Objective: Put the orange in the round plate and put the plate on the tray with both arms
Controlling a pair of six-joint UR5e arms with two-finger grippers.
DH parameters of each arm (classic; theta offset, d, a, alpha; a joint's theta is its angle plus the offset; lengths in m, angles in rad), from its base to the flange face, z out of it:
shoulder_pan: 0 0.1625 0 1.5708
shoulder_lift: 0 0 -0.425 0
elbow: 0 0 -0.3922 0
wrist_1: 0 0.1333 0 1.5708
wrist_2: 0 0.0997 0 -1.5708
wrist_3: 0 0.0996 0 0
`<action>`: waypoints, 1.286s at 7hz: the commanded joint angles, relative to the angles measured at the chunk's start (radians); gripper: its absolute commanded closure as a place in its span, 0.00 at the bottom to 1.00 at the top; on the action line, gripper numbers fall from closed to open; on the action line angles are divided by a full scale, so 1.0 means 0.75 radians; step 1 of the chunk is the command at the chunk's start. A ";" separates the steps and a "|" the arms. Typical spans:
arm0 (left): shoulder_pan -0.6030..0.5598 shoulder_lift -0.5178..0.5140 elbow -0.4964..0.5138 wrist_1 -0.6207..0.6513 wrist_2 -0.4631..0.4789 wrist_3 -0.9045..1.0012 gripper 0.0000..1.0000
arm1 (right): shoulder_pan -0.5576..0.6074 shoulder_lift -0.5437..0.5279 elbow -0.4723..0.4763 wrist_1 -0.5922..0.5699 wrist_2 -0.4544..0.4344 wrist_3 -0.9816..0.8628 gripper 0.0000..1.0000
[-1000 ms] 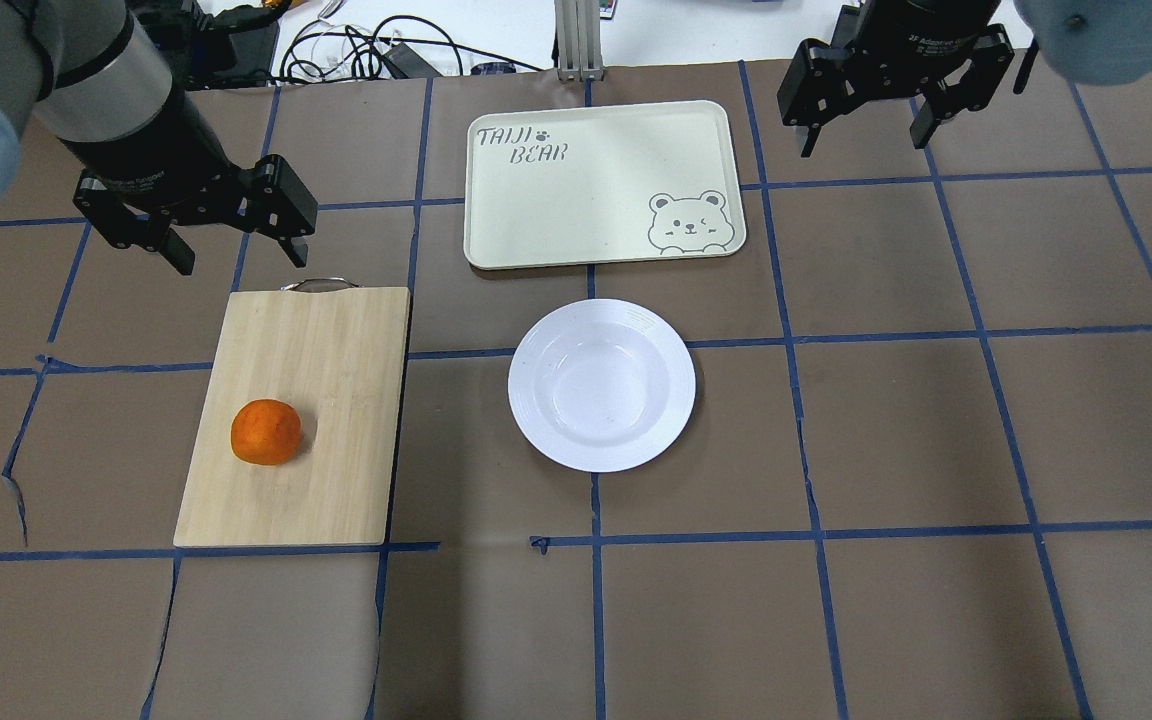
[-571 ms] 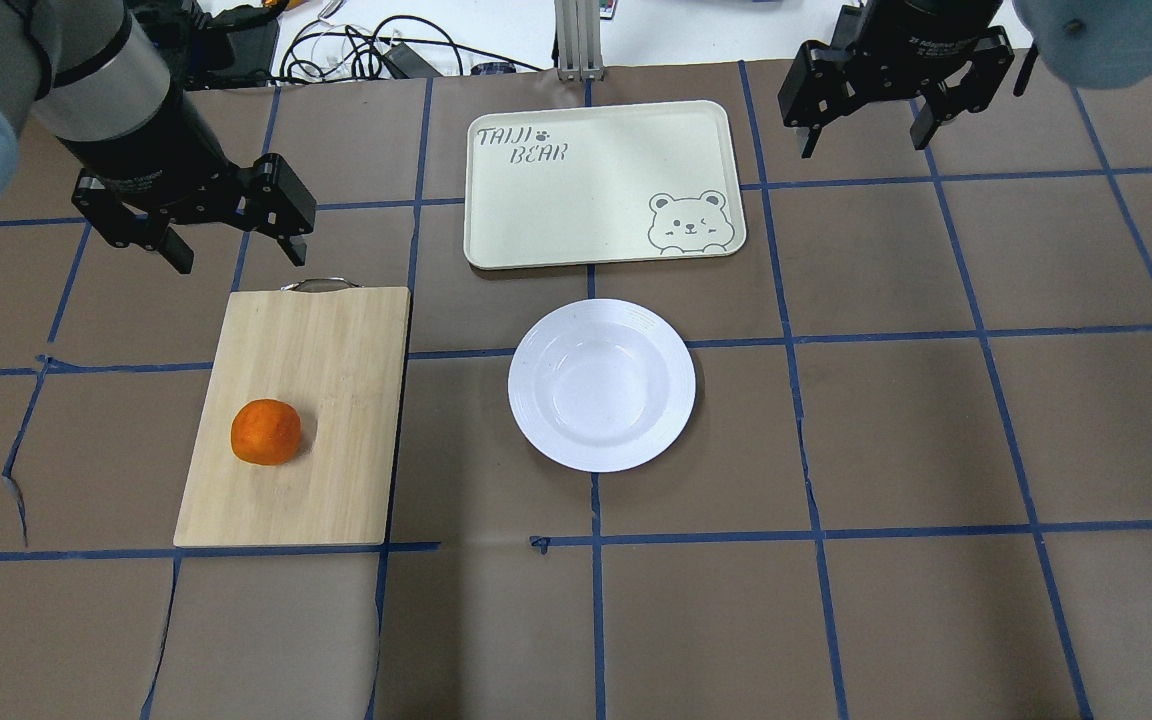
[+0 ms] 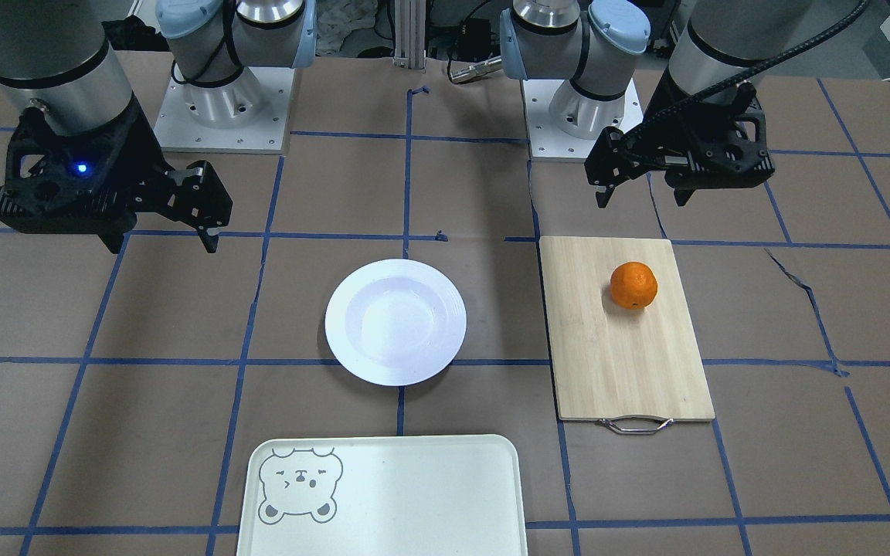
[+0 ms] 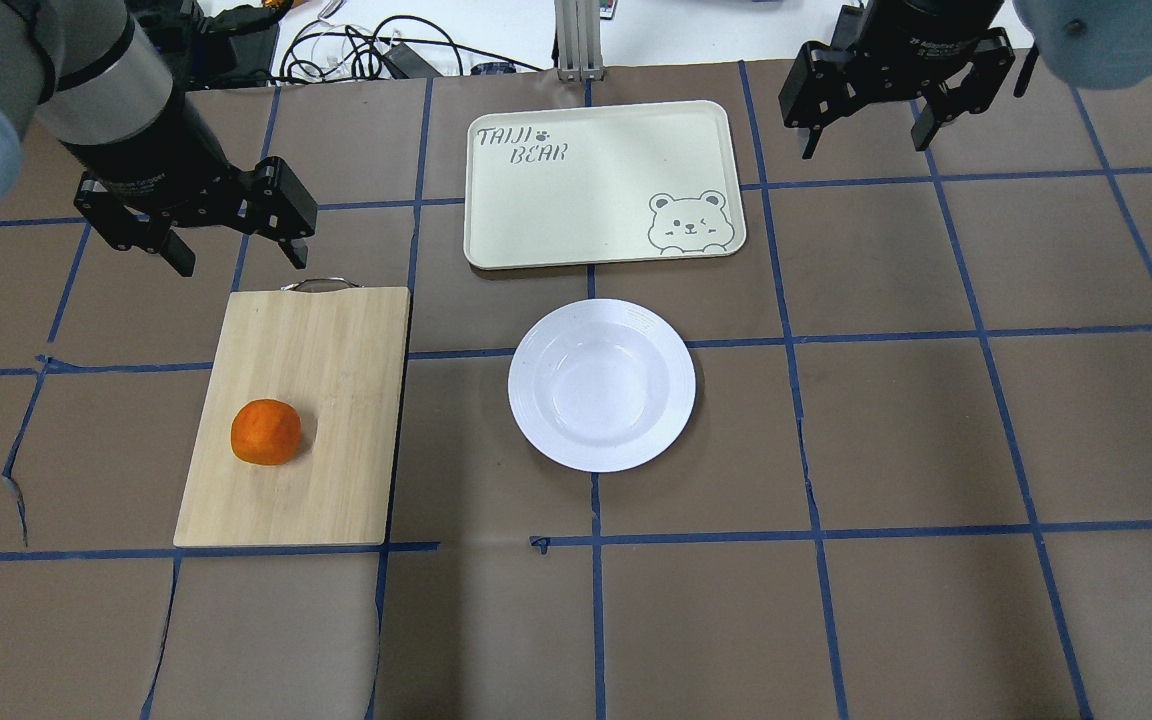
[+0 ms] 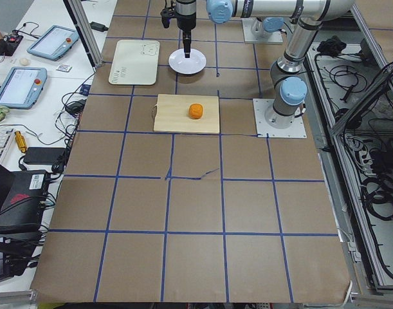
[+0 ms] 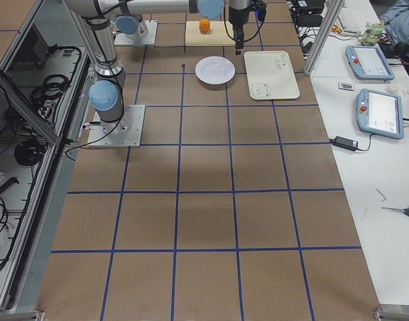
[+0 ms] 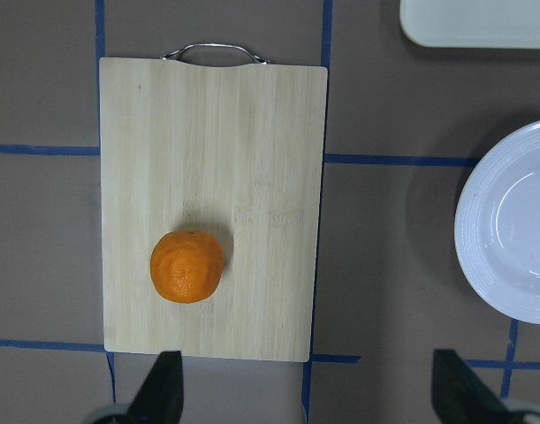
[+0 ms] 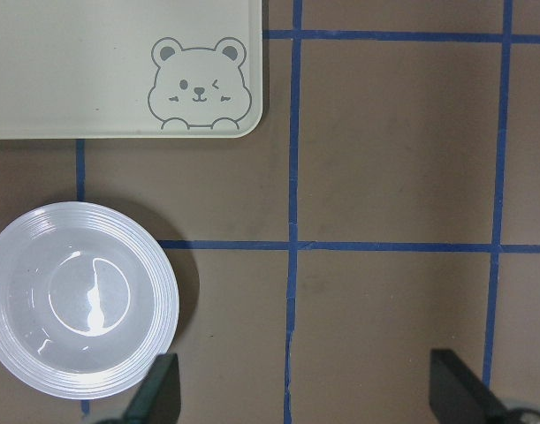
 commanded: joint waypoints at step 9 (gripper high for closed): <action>0.204 -0.033 -0.025 0.114 0.000 0.163 0.00 | 0.000 -0.002 0.007 0.008 0.002 -0.001 0.00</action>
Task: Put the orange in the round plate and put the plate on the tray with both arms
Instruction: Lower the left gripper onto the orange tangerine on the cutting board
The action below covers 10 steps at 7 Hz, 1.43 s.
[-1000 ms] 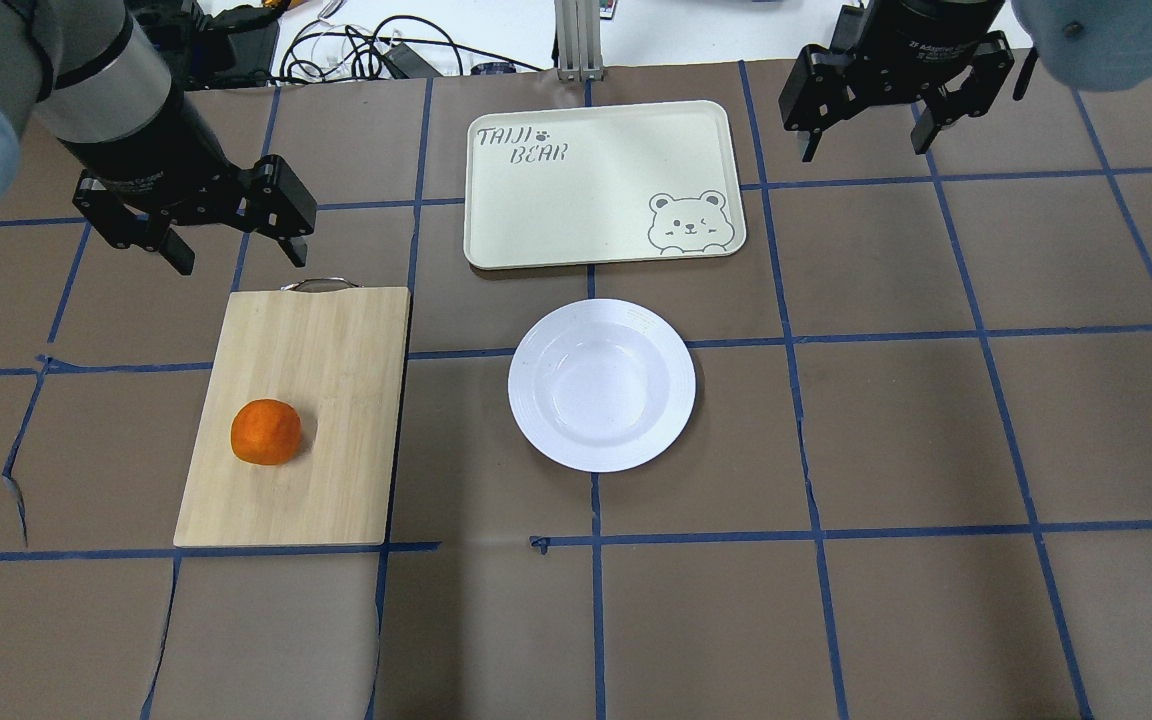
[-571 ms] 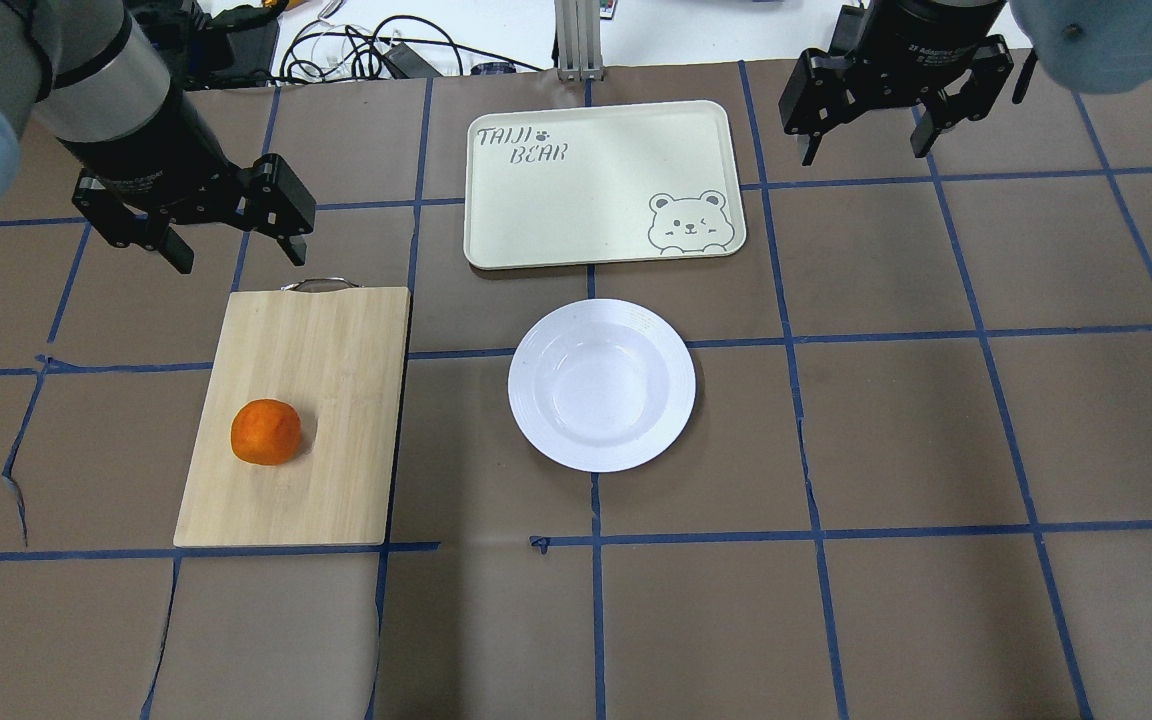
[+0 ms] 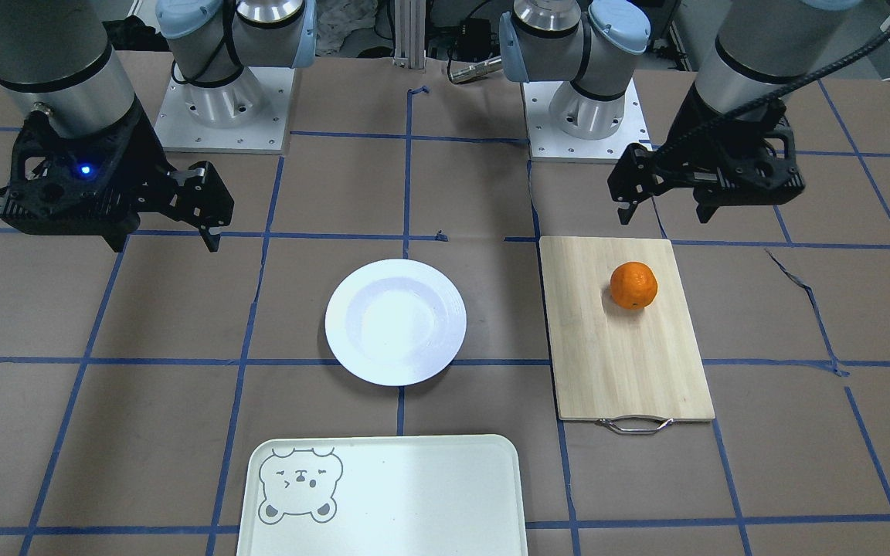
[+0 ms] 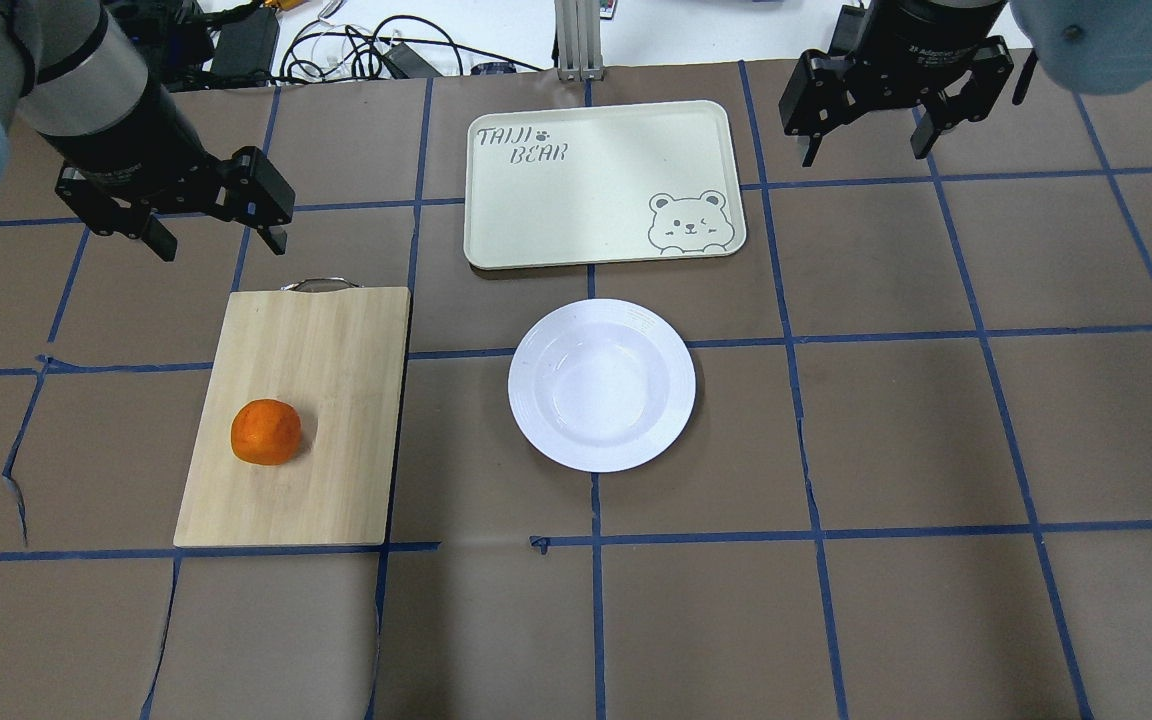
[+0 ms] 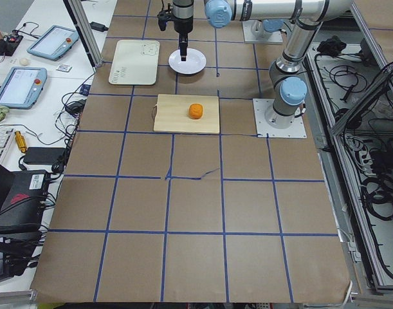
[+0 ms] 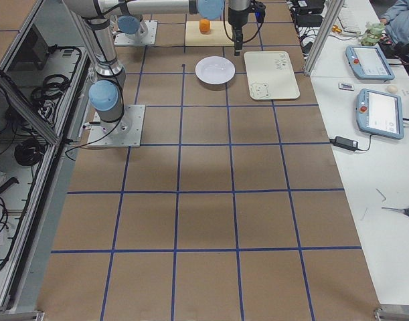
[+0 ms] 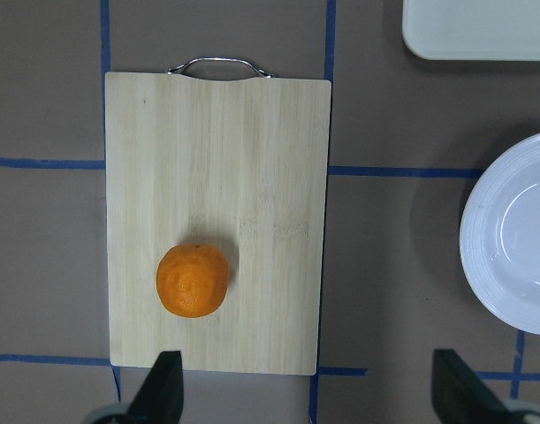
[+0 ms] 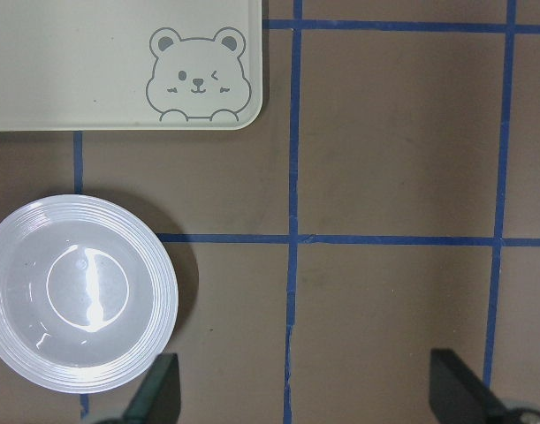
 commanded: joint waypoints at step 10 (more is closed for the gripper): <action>0.223 -0.261 -0.516 0.492 -0.003 0.427 0.00 | 0.000 0.002 0.001 0.004 0.000 -0.002 0.00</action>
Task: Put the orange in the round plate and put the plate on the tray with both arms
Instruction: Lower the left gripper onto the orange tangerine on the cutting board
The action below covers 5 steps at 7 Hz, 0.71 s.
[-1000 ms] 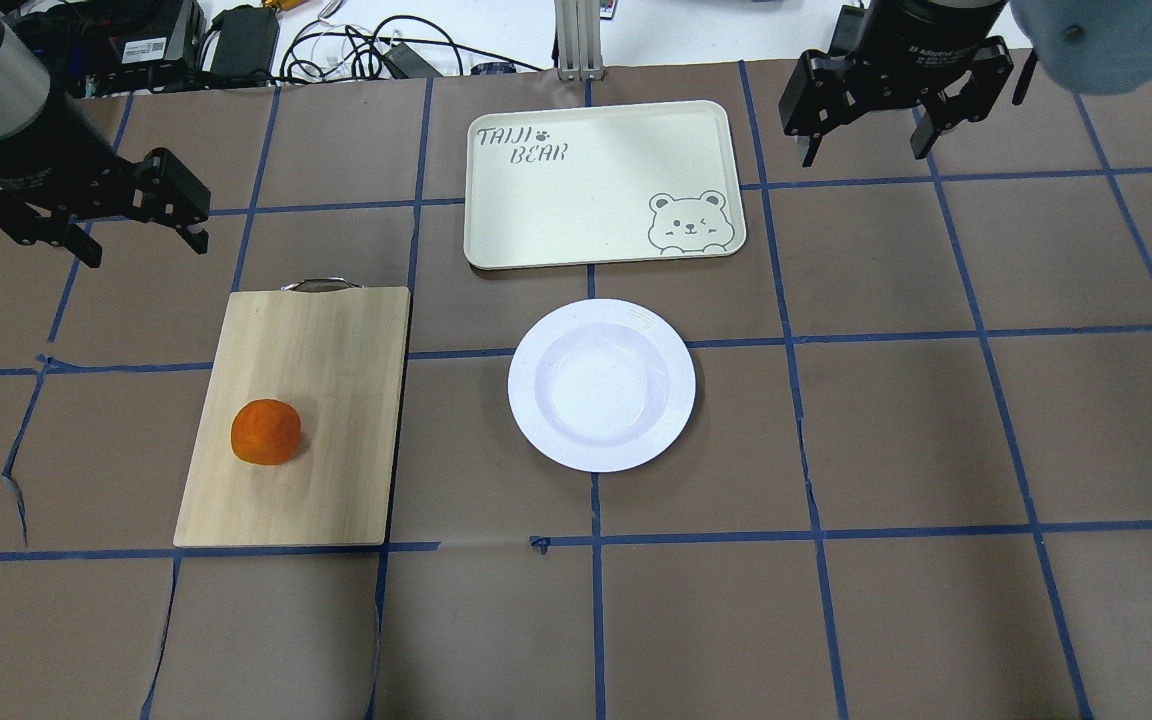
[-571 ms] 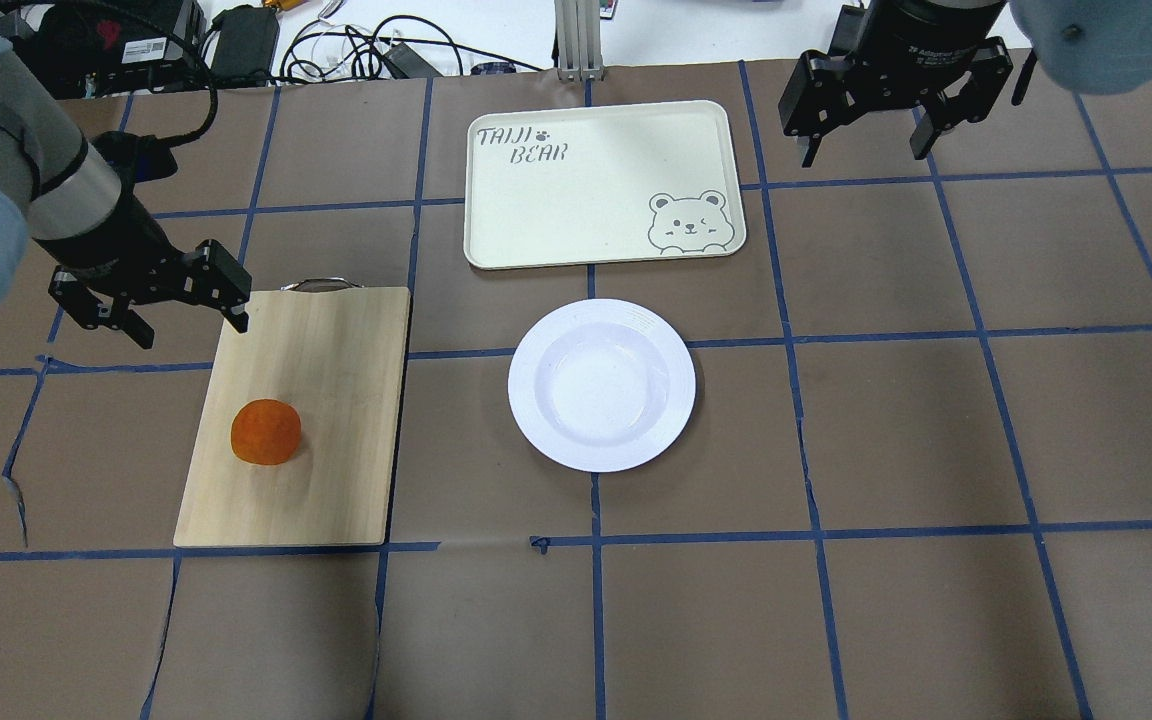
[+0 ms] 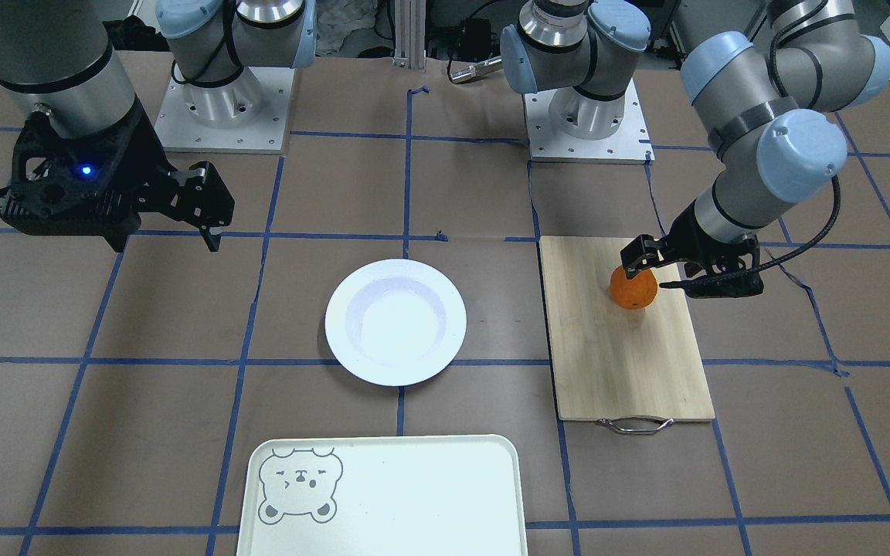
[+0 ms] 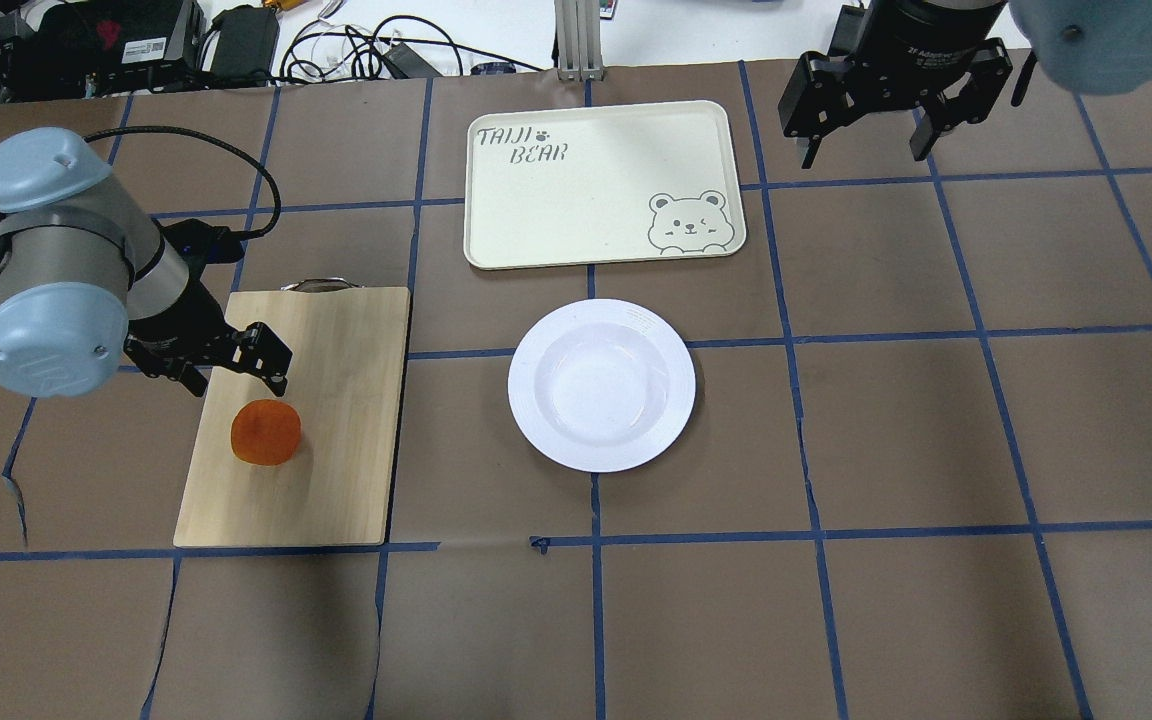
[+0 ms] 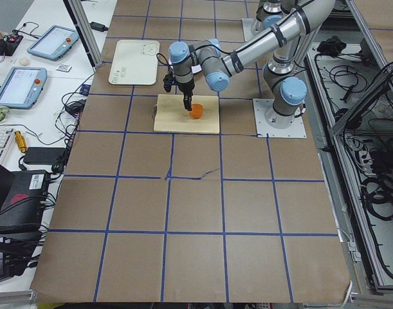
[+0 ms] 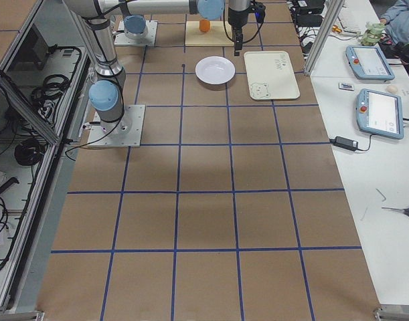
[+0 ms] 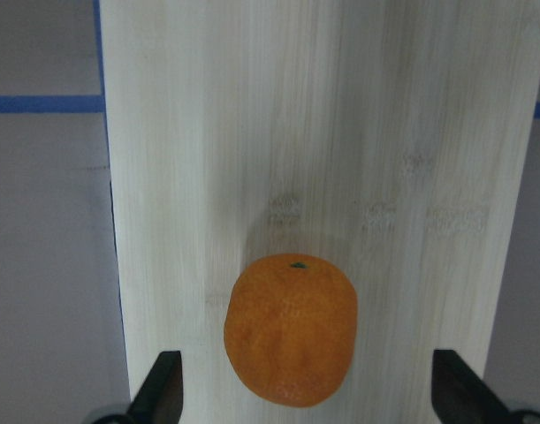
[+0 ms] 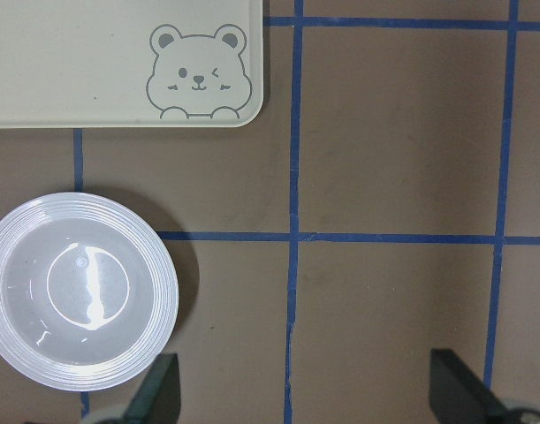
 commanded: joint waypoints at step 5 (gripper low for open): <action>0.003 -0.149 -0.039 0.027 -0.005 0.088 0.00 | 0.000 0.000 0.000 0.001 0.000 -0.001 0.00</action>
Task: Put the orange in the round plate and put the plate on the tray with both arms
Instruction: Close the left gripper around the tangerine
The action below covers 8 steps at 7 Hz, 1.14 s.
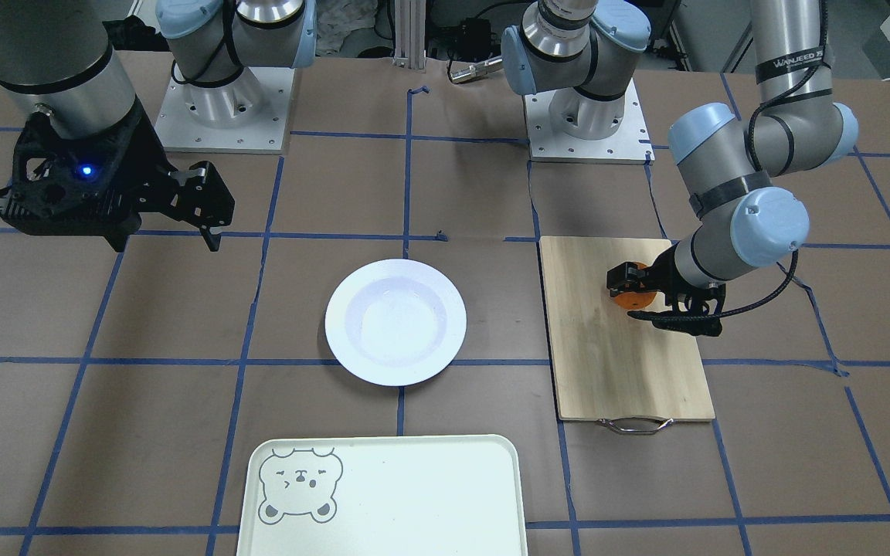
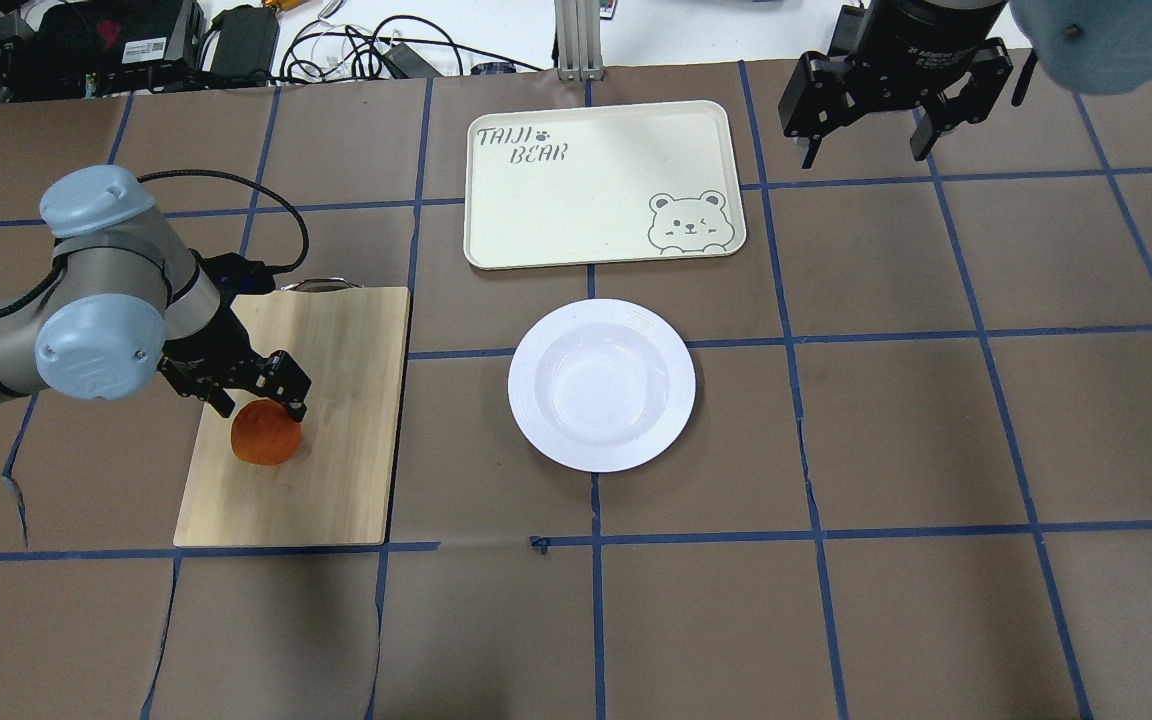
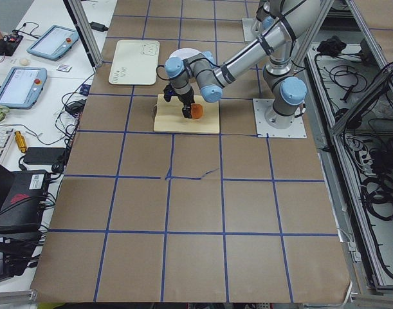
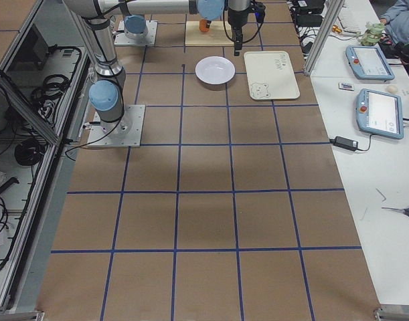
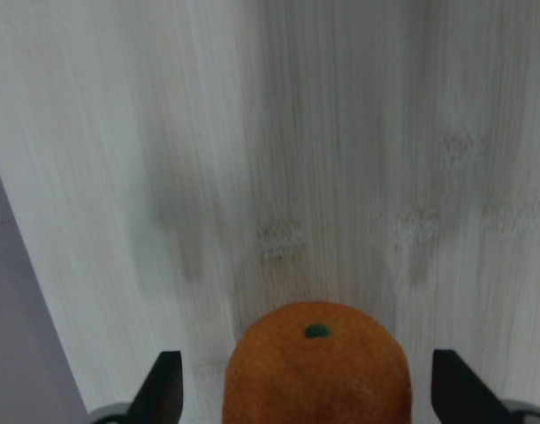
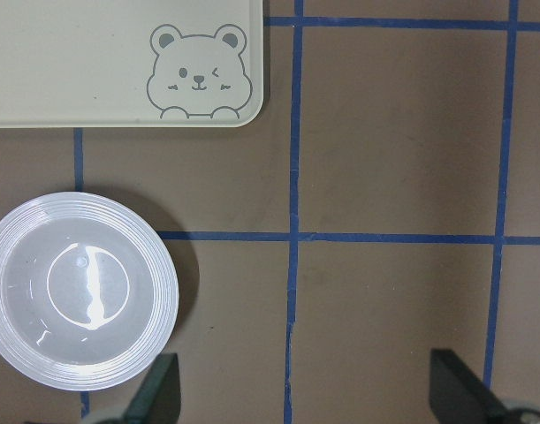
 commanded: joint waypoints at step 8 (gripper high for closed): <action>-0.006 -0.026 0.118 -0.065 -0.005 -0.059 1.00 | 0.000 0.002 0.000 0.003 0.000 0.000 0.00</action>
